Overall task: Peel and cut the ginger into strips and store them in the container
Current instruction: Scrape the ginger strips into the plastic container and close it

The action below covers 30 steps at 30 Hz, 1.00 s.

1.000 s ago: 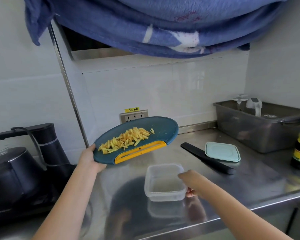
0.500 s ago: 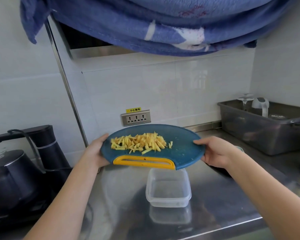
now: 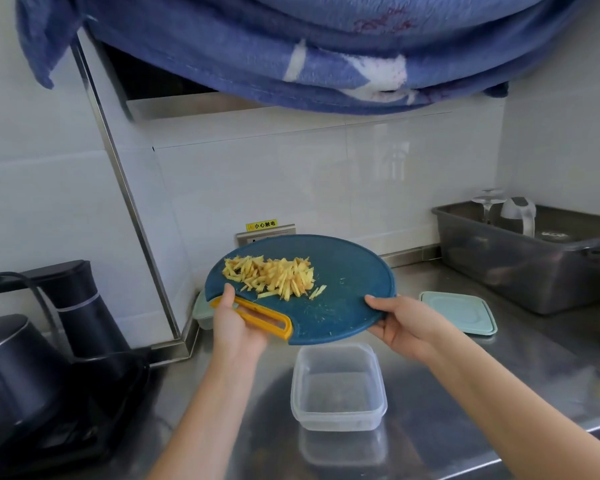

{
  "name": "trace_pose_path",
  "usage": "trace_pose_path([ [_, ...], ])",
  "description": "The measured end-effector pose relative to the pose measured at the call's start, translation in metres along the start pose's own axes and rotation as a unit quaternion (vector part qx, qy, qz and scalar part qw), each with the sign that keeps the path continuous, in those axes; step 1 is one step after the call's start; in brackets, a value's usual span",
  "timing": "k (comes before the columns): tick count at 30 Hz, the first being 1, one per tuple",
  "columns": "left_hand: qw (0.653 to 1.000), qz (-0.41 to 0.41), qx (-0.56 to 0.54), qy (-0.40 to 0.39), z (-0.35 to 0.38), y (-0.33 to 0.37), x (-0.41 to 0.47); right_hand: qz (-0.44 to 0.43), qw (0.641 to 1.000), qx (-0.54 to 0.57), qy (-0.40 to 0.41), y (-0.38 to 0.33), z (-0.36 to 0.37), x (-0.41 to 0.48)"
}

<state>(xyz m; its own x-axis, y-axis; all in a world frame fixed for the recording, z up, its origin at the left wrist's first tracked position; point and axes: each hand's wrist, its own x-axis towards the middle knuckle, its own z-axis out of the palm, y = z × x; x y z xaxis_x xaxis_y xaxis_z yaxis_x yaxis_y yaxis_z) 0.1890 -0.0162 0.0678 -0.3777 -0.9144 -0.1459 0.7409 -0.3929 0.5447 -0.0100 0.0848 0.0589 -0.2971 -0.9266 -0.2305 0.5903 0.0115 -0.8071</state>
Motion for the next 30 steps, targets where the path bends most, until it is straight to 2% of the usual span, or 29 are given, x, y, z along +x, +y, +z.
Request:
trace_pose_path([
  [2,1.000,0.010,0.015,0.003,-0.003,0.001,0.001,0.005,0.984,-0.172,0.043,-0.006,-0.002,0.002],
  [4,0.999,0.017,0.024,0.013,-0.006,0.002,0.001,-0.037,0.917,-0.379,0.116,-0.013,0.002,0.005],
  [6,0.999,0.014,0.025,0.019,-0.006,0.003,0.001,-0.145,0.838,-0.500,0.166,-0.024,0.020,0.005],
  [8,0.999,0.003,0.025,0.021,-0.006,0.006,0.004,-0.257,0.755,-0.590,0.129,-0.035,0.049,0.008],
  [11,0.999,-0.014,0.034,0.010,-0.003,0.010,0.007,-0.285,0.627,-0.725,0.019,-0.049,0.101,0.026],
  [12,0.999,-0.018,0.040,-0.005,-0.003,0.011,0.007,-0.279,0.599,-0.751,-0.005,-0.052,0.118,0.032],
  [15,0.997,-0.025,0.061,-0.043,-0.008,0.013,0.009,-0.243,0.594,-0.757,-0.121,-0.055,0.162,0.047],
  [18,0.994,-0.049,0.078,-0.064,-0.012,0.013,0.007,-0.193,0.548,-0.790,-0.197,-0.042,0.179,0.066],
  [22,0.990,-0.056,0.095,-0.090,-0.017,0.013,0.005,-0.152,0.527,-0.805,-0.226,-0.022,0.185,0.085],
  [25,0.990,-0.042,0.098,-0.095,-0.018,0.010,0.008,-0.168,0.503,-0.814,-0.238,-0.012,0.180,0.086],
  [30,0.993,-0.036,0.089,-0.067,-0.016,0.006,0.010,-0.194,0.532,-0.788,-0.241,-0.003,0.159,0.078],
])
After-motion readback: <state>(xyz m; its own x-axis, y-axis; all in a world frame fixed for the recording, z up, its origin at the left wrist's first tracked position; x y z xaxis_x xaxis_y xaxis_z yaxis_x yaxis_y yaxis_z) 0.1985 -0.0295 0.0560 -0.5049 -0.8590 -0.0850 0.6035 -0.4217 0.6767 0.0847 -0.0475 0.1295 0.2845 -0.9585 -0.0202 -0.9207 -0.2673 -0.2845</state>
